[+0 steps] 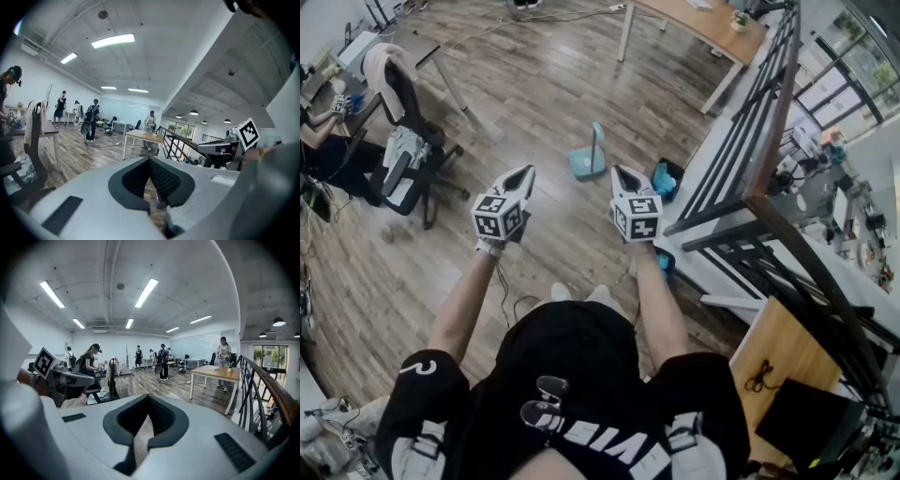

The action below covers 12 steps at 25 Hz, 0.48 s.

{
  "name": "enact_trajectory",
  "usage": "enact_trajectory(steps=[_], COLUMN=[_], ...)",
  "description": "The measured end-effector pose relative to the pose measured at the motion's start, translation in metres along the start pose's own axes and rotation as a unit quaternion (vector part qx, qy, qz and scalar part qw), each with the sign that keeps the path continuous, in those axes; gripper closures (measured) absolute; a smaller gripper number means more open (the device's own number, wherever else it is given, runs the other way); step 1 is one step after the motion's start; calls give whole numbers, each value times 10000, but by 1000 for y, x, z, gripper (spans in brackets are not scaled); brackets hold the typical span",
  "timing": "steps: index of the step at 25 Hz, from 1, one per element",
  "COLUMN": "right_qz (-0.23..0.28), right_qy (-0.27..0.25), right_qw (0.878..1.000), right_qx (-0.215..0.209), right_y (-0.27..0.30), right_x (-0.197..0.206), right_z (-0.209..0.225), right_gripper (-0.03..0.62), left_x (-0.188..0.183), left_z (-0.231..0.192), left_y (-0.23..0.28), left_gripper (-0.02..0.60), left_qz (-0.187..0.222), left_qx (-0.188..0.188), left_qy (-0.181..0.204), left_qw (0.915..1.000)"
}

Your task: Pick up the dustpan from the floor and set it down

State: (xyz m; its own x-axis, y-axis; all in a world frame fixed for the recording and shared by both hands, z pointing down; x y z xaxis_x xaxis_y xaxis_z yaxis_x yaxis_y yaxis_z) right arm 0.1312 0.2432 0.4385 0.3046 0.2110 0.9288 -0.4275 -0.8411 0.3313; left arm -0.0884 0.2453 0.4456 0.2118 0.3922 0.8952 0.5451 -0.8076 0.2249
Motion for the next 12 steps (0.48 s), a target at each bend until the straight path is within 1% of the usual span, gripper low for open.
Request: enact_trajectory(steps=[3, 8, 12], right_qz=[84, 75, 74], right_qy=[-38, -65, 7], right_qw=[9999, 9999, 9999], right_qx=[59, 27, 86], right_y=[-2, -8, -14], right_x=[2, 5, 10], right_z=[-5, -13, -15], right_gripper=[599, 599, 599], left_x=[5, 6, 11], left_z=[0, -1, 2], left_y=[-7, -16, -18], left_gripper=[583, 584, 583], left_qz=[-52, -30, -55], left_qx=[15, -5, 29], left_qy=[44, 24, 40], left_qw=[10000, 10000, 10000])
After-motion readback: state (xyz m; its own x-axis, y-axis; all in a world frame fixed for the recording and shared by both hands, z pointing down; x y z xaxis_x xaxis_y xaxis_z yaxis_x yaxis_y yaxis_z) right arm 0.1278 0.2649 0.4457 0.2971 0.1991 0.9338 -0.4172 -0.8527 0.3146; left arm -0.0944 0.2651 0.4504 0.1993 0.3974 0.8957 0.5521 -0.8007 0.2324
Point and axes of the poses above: the fingertips, and each gripper's own axes: y forward along the fingers, z to its right, x out of its underside, the point moved 2 cm from there along -y, backward along the fingers, and after that the axes turned 11 degrees about -y, right-handed, at the moved point
